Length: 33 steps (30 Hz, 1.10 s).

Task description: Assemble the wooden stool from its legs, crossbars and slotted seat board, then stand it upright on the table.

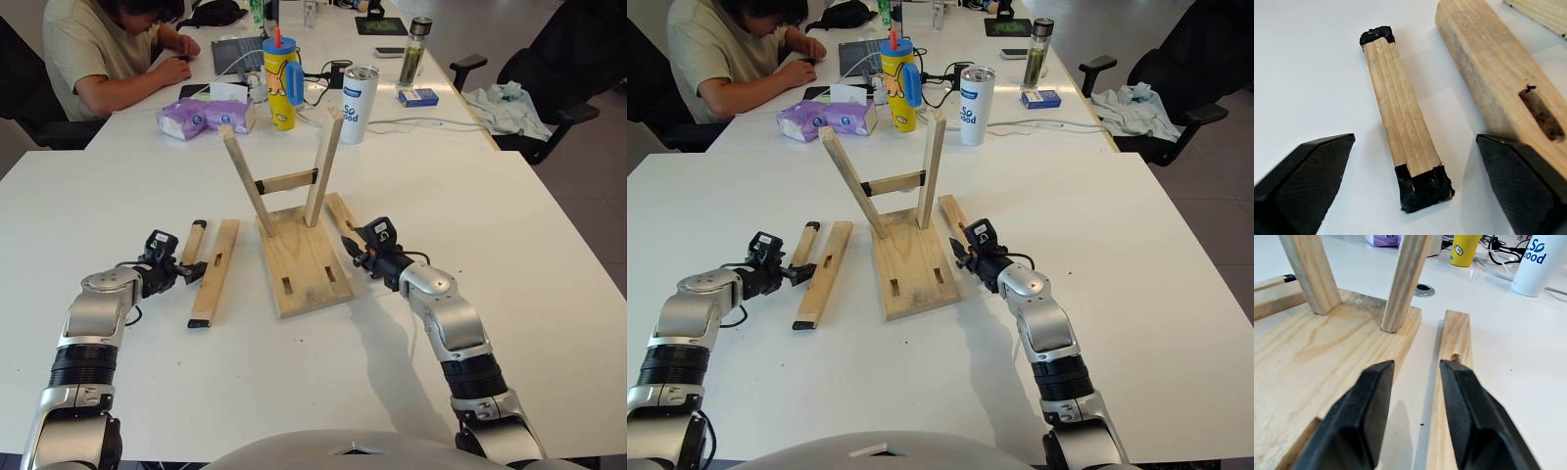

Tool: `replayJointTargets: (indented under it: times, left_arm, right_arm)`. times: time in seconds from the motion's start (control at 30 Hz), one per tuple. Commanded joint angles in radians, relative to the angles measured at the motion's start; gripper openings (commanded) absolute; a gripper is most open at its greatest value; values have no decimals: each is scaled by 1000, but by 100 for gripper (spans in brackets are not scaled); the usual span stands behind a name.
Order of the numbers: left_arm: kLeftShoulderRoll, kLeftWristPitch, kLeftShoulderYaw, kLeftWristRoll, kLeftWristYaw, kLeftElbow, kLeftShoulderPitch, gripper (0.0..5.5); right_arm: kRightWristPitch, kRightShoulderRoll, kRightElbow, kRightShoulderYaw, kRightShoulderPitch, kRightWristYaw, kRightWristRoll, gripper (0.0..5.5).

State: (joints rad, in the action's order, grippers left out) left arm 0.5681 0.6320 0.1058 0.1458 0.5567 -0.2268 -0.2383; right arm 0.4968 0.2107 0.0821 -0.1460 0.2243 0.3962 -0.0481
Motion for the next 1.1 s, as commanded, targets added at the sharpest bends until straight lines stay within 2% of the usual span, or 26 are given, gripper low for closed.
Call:
replayJointTargets:
  times: [0.03, 0.2, 0.5, 0.67, 0.9, 1.1]
  left_arm:
    - [-74, 89, 31, 48, -41, -30, 26, 421]
    - [-121, 115, 64, 81, -84, -54, 61, 349]
    - [-81, -6, -18, -20, -114, -152, 63, 211]
    - [-76, -46, -28, -16, -111, -195, 44, 139]
    - [-100, -265, 85, 28, -193, -72, -7, 131]
    - [-110, -471, 138, 20, -276, 186, -96, 131]
  right_arm:
    - [4, 0, -3, -3, 17, -12, 6, 173]
    - [-5, -1, -15, -6, 26, -28, 18, 173]
    - [-1, -44, -22, 53, 55, -85, -5, 173]
    - [-3, -46, -25, 89, 56, -100, -22, 173]
    - [-28, -58, -49, 179, 96, -113, -88, 173]
    - [32, -110, 60, 270, 143, -49, -320, 173]
